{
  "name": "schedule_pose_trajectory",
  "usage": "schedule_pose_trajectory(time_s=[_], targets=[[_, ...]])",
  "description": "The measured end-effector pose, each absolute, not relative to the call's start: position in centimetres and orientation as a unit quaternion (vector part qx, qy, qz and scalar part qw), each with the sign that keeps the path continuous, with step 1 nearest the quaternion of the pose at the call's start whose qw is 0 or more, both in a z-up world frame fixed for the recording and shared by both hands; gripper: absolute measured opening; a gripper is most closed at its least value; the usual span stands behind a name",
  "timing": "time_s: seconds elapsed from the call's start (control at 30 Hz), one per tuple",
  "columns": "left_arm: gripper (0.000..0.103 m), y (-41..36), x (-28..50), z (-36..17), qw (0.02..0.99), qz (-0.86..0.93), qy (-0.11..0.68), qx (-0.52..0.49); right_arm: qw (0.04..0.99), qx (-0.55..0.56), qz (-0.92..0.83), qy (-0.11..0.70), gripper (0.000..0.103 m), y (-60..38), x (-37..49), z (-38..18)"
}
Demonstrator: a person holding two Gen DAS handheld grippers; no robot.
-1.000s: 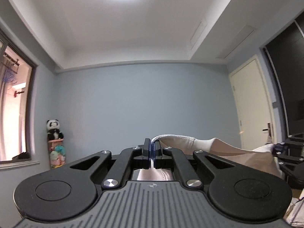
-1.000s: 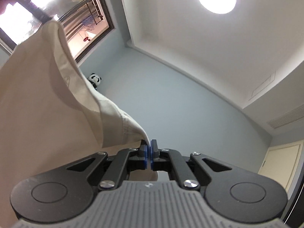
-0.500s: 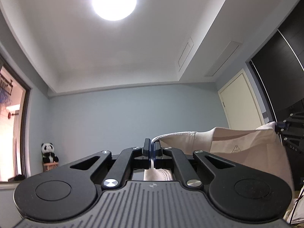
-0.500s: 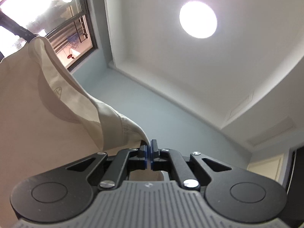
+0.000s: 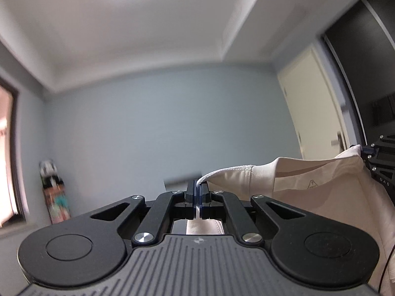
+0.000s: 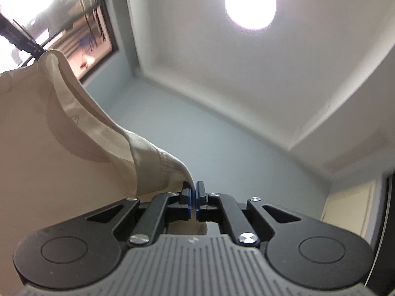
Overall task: Fold clothes
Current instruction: 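Lift the white T-shirt high with both grippers, shaking it out, then lower the T-shirt onto the bed and open both grippers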
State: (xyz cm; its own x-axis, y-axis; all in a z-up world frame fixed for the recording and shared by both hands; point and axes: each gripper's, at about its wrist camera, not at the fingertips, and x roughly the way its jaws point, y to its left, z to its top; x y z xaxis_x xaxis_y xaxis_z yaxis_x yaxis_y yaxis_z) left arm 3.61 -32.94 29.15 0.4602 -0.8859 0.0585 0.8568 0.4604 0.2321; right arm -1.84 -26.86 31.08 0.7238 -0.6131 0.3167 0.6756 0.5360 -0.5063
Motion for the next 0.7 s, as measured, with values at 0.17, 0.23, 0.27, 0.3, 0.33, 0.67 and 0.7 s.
schedule_pose_trajectory(time_s=[0.17,0.23,0.27,0.3,0.33,0.67,0.7], targets=[[0.001,-41.8,9.5,20.2,0.843,-0.523,0.02,0.125,0.896,-0.255,-0.363,0.036,0.004,-33.5,4.6,24.9],[0.001,-45.4,11.9,16.1,0.839,-0.522,0.059,0.145,0.9,-0.237,-0.359,0.073,0.004,-36.2,6.9,21.8],[0.001,-47.1,13.4,14.2,0.836,-0.521,0.079,0.154,0.901,-0.229,-0.357,0.092,0.004,-37.7,8.3,20.1],[0.001,-48.9,14.8,12.3,0.833,-0.52,0.099,0.163,0.902,-0.221,-0.355,0.112,0.004,-39.2,9.7,18.5],[0.001,-50.7,16.1,10.3,0.83,-0.518,0.119,0.171,0.902,-0.211,-0.353,0.131,0.004,-40.5,11.2,16.8],[0.001,-64.0,28.1,-6.5,0.815,-0.456,0.278,0.225,0.892,-0.081,-0.344,0.281,0.004,-54.8,24.6,-0.7],[0.001,-64.7,28.8,-7.8,0.813,-0.451,0.292,0.225,0.889,-0.068,-0.345,0.293,0.004,-55.9,25.3,-2.2]])
